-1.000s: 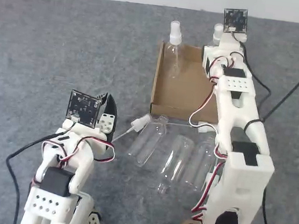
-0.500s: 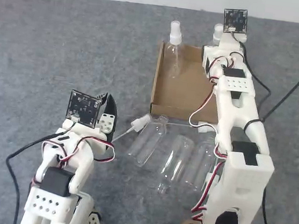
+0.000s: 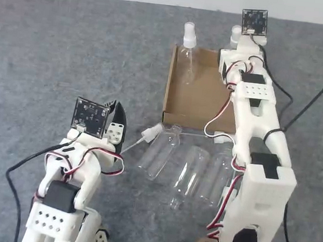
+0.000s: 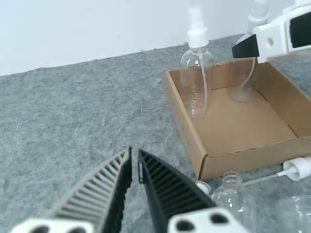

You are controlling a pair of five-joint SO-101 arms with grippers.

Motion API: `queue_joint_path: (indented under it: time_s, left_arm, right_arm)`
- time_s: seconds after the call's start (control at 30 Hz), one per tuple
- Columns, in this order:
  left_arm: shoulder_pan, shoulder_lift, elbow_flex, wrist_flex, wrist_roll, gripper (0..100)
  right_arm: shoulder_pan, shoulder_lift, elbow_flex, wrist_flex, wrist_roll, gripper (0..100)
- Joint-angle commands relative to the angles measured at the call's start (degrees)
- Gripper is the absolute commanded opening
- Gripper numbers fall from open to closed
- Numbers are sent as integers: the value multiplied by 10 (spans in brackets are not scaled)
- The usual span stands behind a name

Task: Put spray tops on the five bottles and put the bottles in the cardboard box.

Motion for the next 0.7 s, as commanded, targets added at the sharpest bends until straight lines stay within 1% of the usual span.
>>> queue_joint_path:
  time_s: [0.0,0.07,0.23,0.47,0.67]
  left_arm:
    - [-3,-6,-4,-13,4,12]
    - [-3,-6,-4,-13,4,12]
    - [-4,-6,-4,-13,4,12]
    - [-4,-6,-4,-13,4,12]
    - [-5,-6,-4,-13,4,12]
  right_arm:
    - [-2,-14,-43,-6,-2,7]
    - [-2,-14,-43,-6,-2,25]
    - [-13,-15,-27,-11,-3,132]
    - [-25,-16,-18,-10,-2,180]
    - [-26,-16,-18,-6,-2,273]
